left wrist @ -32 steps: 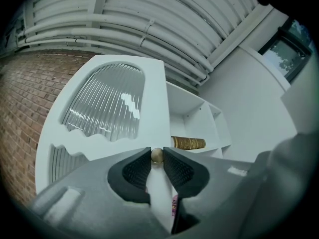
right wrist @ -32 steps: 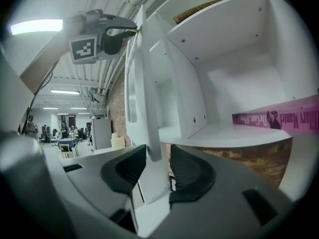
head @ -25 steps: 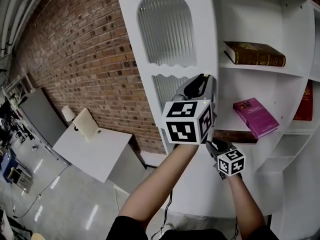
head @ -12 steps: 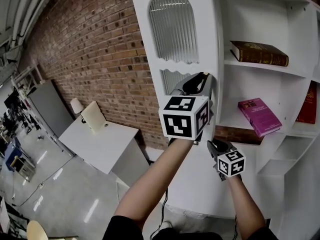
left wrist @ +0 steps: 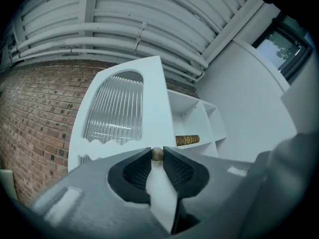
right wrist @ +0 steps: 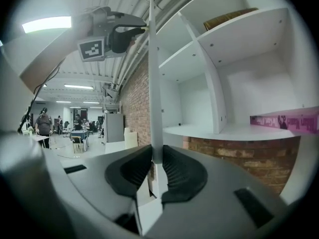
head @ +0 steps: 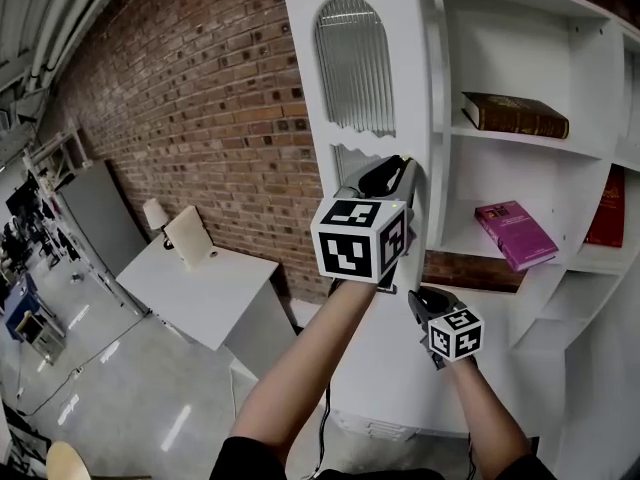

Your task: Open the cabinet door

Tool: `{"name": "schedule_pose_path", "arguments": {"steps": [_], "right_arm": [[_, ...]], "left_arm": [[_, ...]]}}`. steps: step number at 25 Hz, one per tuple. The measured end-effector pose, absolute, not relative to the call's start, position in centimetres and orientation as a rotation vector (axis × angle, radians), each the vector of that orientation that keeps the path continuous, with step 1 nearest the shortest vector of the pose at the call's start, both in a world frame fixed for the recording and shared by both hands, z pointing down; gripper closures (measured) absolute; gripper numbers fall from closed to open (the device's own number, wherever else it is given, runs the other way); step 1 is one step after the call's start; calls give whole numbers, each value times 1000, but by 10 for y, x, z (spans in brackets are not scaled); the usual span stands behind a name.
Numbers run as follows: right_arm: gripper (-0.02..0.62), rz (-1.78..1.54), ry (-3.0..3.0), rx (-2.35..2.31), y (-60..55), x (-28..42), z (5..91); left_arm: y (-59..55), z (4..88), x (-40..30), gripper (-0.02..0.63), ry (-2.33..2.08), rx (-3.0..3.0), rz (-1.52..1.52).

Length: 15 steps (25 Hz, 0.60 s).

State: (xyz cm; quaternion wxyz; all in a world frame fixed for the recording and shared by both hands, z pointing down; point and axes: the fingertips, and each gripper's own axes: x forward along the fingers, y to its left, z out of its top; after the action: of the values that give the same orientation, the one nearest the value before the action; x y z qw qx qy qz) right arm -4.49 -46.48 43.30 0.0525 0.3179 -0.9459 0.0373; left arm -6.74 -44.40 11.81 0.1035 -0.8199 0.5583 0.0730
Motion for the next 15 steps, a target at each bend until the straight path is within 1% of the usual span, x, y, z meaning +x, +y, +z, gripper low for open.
{"name": "schedule_pose_path", "arguments": {"steps": [15], "right_arm": [[529,154,-2832,1131,-415,-78,433]], "left_arm": [[-399,118,-104,523,1513,-2533,252]]}}
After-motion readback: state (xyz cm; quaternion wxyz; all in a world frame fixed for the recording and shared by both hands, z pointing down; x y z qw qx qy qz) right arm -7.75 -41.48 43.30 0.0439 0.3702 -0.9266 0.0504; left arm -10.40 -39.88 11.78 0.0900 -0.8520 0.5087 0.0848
